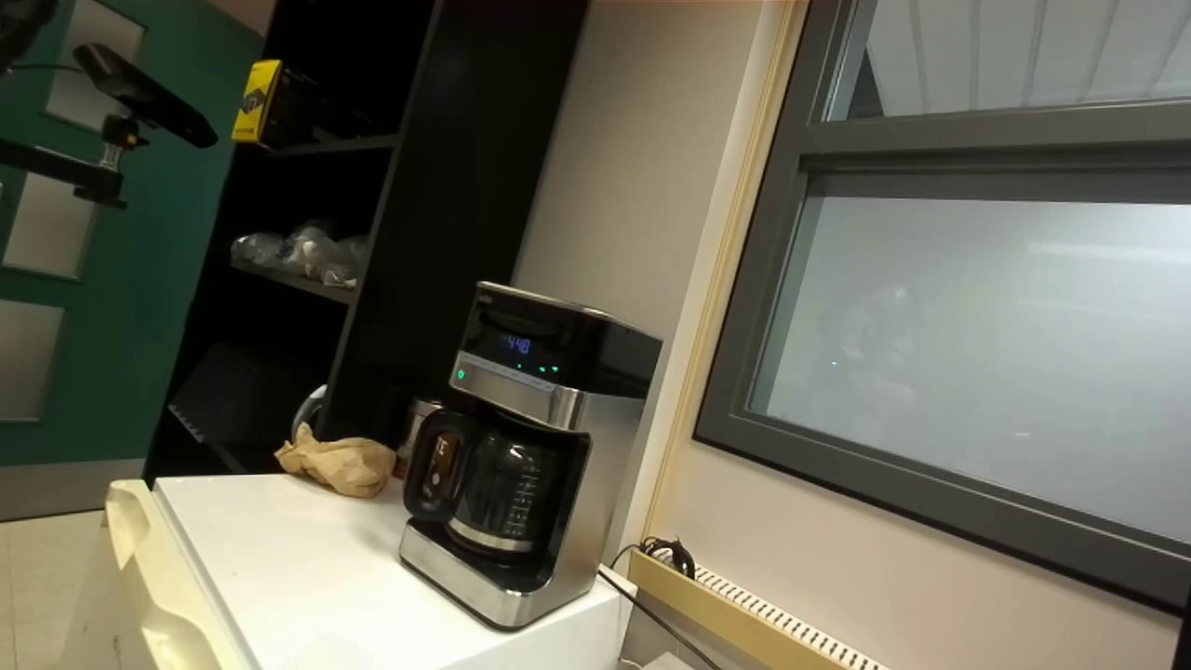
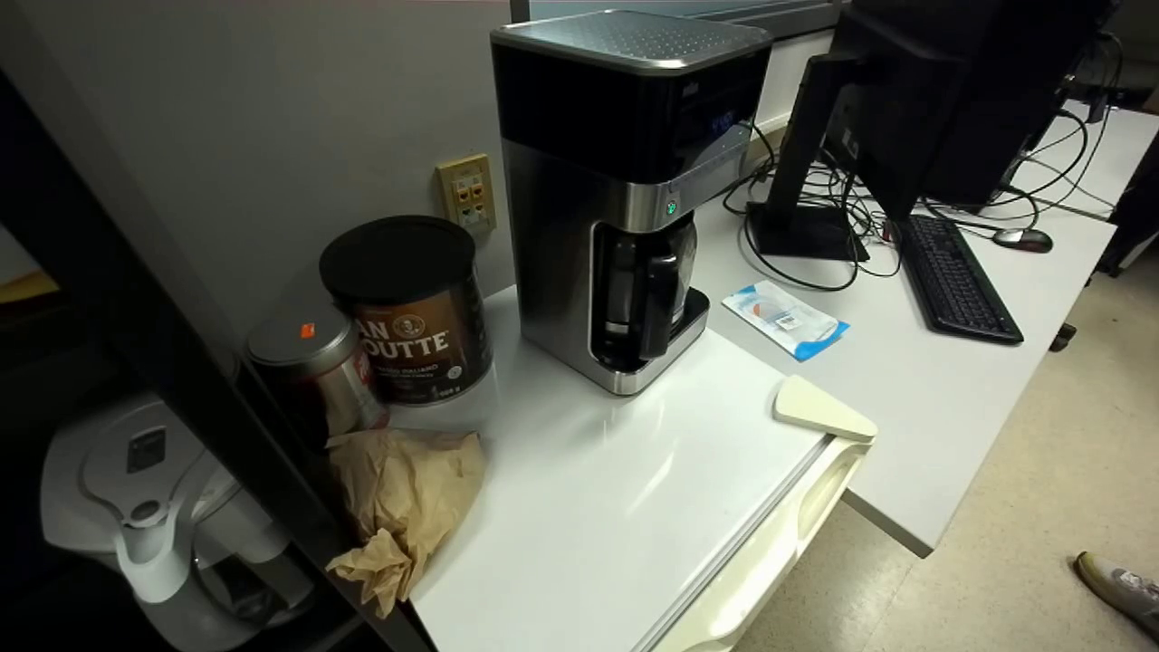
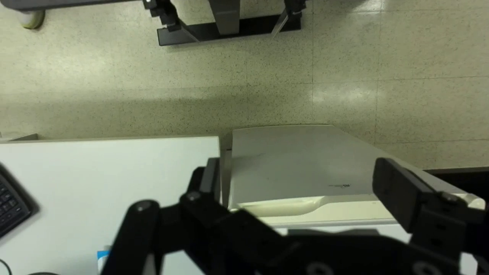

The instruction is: Press a button on the coffee maker

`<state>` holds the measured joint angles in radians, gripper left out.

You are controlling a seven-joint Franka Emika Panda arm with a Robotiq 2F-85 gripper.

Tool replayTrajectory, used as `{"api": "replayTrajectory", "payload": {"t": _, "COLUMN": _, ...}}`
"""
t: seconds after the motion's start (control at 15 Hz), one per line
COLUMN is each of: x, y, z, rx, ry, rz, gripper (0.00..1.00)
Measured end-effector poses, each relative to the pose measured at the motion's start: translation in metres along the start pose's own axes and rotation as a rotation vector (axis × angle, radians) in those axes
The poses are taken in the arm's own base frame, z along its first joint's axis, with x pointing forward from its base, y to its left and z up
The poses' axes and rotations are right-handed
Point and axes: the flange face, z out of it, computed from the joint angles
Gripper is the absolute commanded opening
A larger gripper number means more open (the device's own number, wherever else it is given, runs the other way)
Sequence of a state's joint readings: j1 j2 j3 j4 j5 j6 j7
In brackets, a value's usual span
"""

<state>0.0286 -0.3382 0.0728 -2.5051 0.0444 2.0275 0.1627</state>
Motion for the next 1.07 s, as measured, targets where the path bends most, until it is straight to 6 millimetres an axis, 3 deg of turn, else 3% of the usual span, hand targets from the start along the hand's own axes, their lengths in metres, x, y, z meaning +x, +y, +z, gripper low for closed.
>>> {"api": "replayTrajectory", "payload": {"t": 0.4, "x": 0.062, "y": 0.023, "z": 0.010, "rx": -0.066, "ry": 0.111, "rz": -0.014, "gripper": 1.00}}
{"api": "replayTrajectory", "payload": {"t": 0.47, "x": 0.075, "y": 0.027, "z": 0.012, "rx": -0.073, "ry": 0.135, "rz": -0.015, "gripper": 0.75}}
{"api": "replayTrajectory", "payload": {"t": 0.6, "x": 0.101, "y": 0.033, "z": 0.018, "rx": -0.085, "ry": 0.176, "rz": -0.019, "gripper": 0.67}}
{"api": "replayTrajectory", "payload": {"t": 1.07, "x": 0.191, "y": 0.043, "z": 0.045, "rx": -0.150, "ry": 0.368, "rz": -0.103, "gripper": 0.13}}
